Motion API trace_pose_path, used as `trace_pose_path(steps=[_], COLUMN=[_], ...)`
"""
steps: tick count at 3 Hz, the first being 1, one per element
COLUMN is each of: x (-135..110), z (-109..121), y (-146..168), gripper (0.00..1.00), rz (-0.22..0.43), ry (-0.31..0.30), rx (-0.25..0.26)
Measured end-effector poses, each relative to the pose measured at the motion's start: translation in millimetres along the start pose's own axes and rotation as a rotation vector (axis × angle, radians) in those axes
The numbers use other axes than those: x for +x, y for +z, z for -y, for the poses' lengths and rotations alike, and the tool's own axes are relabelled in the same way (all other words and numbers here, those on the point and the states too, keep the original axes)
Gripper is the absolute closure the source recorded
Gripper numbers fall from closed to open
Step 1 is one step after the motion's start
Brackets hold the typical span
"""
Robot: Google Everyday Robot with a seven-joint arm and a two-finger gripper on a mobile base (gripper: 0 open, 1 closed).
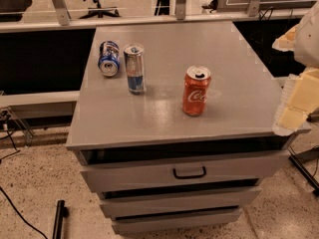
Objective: Knock redbull can over
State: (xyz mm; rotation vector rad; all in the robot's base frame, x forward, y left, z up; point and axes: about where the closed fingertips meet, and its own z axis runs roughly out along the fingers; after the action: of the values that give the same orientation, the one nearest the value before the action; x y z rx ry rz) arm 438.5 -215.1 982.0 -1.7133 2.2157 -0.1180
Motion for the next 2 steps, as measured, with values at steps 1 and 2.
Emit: trace_pose_path(steps=[1, 2], x=[0, -2], z=[0, 19], y=[0, -2], gripper=[0.0, 0.0], rz=[0.0, 0.034], ry=[0.0, -0.009], rx=[0.0, 0.023])
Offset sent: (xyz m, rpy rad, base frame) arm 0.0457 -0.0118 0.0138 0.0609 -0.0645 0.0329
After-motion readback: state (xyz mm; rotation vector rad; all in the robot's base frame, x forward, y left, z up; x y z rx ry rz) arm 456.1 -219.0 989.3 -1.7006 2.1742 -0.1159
